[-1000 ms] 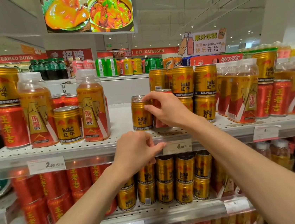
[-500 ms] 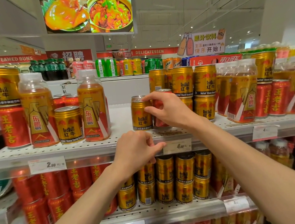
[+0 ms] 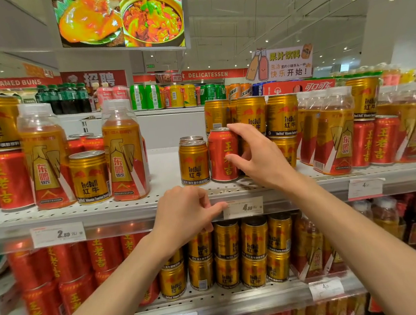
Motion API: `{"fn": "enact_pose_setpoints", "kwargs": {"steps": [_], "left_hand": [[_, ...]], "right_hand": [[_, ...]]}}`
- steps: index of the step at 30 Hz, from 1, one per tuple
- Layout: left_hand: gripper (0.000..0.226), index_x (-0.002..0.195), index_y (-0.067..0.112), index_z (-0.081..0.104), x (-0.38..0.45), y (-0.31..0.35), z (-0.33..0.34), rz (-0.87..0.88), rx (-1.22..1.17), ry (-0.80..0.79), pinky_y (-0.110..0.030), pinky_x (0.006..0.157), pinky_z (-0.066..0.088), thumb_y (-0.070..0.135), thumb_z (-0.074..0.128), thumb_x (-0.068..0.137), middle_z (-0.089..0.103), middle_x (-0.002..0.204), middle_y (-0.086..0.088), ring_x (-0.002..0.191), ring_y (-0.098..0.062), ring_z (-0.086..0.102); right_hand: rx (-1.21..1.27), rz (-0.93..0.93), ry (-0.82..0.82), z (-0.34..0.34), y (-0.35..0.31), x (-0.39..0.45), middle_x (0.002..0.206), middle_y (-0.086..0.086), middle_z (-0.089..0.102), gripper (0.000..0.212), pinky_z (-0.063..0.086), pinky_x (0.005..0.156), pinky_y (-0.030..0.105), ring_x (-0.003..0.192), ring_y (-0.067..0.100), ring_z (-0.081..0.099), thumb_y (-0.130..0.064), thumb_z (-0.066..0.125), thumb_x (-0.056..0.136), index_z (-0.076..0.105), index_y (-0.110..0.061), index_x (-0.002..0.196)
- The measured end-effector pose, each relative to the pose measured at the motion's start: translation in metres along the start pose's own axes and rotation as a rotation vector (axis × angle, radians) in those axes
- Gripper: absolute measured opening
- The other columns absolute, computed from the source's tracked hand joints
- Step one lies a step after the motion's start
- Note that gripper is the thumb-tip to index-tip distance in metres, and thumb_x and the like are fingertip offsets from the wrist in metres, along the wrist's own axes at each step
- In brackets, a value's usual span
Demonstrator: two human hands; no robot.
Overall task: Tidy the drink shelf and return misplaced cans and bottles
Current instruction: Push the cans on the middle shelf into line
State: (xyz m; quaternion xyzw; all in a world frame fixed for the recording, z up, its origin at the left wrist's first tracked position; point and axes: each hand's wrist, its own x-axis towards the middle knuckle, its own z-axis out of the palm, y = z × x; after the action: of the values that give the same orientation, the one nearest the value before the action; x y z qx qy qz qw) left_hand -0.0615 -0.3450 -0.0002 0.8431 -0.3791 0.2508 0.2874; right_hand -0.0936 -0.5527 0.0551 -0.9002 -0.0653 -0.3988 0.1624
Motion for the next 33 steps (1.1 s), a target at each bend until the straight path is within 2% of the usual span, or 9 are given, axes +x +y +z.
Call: {"fn": "enact_pose_setpoints", "kwargs": {"steps": [2, 8, 16, 21, 25, 27, 30, 33], "left_hand": [[0.05, 0.055, 0.024, 0.061, 0.0, -0.001, 0.0, 0.004, 0.004, 0.007, -0.026, 0.072, 0.06, 0.063, 0.067, 0.086, 0.067, 0.046, 0.015, 0.052, 0.005, 0.066], [0.05, 0.055, 0.023, 0.061, 0.0, -0.001, 0.001, -0.001, -0.004, 0.009, -0.026, 0.071, 0.06, 0.063, 0.067, 0.086, 0.067, 0.046, 0.016, 0.053, 0.005, 0.067], [0.051, 0.055, 0.023, 0.062, 0.0, 0.0, 0.003, -0.006, 0.023, 0.027, -0.027, 0.071, 0.06, 0.064, 0.068, 0.085, 0.066, 0.046, 0.015, 0.052, 0.005, 0.066], [0.053, 0.052, 0.023, 0.06, 0.0, 0.002, 0.004, -0.021, 0.052, 0.054, -0.029, 0.068, 0.06, 0.065, 0.068, 0.084, 0.064, 0.043, 0.014, 0.05, 0.004, 0.065], [0.055, 0.05, 0.023, 0.057, 0.0, 0.003, 0.005, -0.034, 0.043, 0.058, -0.028, 0.067, 0.06, 0.065, 0.069, 0.083, 0.064, 0.043, 0.014, 0.049, 0.004, 0.065], [0.055, 0.05, 0.023, 0.057, 0.001, 0.003, 0.005, -0.039, 0.043, 0.049, -0.028, 0.068, 0.061, 0.066, 0.069, 0.083, 0.065, 0.043, 0.014, 0.05, 0.004, 0.066], [0.056, 0.051, 0.021, 0.059, 0.002, 0.003, 0.004, -0.056, 0.053, 0.035, -0.028, 0.068, 0.06, 0.067, 0.069, 0.082, 0.065, 0.044, 0.014, 0.05, 0.003, 0.066], [0.057, 0.05, 0.022, 0.057, 0.001, 0.003, 0.003, -0.053, 0.056, 0.036, -0.027, 0.067, 0.06, 0.067, 0.069, 0.082, 0.065, 0.044, 0.013, 0.051, 0.003, 0.066]], "right_hand": [[0.001, -0.009, 0.02, 0.0, 0.0, 0.001, 0.149, -0.006, 0.044, 0.063, 0.06, 0.079, 0.037, 0.075, 0.006, 0.063, -0.034, 0.069, 0.093, 0.041, -0.024, 0.148], [-0.04, -0.027, 0.055, 0.004, -0.001, 0.004, 0.143, -0.005, 0.044, 0.061, 0.061, 0.076, 0.036, 0.074, 0.008, 0.062, -0.038, 0.07, 0.091, 0.046, -0.022, 0.144], [-0.074, -0.017, 0.092, 0.014, -0.006, 0.001, 0.146, 0.0, 0.042, 0.064, 0.061, 0.078, 0.036, 0.092, 0.017, 0.066, -0.04, 0.068, 0.092, 0.044, -0.02, 0.147], [-0.061, -0.05, 0.138, 0.01, 0.0, -0.008, 0.148, -0.003, 0.043, 0.061, 0.061, 0.07, 0.033, 0.078, 0.008, 0.064, -0.036, 0.066, 0.094, 0.043, -0.019, 0.148], [-0.087, 0.007, 0.245, -0.008, 0.015, -0.012, 0.136, 0.0, 0.047, 0.052, 0.059, 0.057, 0.034, 0.069, 0.012, 0.062, -0.032, 0.063, 0.096, 0.048, -0.017, 0.143], [-0.117, 0.053, 0.282, -0.017, 0.025, -0.014, 0.135, 0.0, 0.047, 0.052, 0.059, 0.056, 0.036, 0.068, 0.013, 0.061, -0.033, 0.063, 0.095, 0.049, -0.017, 0.143], [-0.142, 0.093, 0.287, -0.025, 0.034, -0.014, 0.142, 0.0, 0.042, 0.058, 0.06, 0.061, 0.036, 0.07, 0.013, 0.062, -0.035, 0.064, 0.095, 0.043, -0.019, 0.147], [-0.158, 0.045, 0.261, -0.023, 0.032, -0.006, 0.153, -0.001, 0.033, 0.068, 0.059, 0.057, 0.034, 0.064, 0.012, 0.062, -0.038, 0.064, 0.095, 0.032, -0.022, 0.153]]}}
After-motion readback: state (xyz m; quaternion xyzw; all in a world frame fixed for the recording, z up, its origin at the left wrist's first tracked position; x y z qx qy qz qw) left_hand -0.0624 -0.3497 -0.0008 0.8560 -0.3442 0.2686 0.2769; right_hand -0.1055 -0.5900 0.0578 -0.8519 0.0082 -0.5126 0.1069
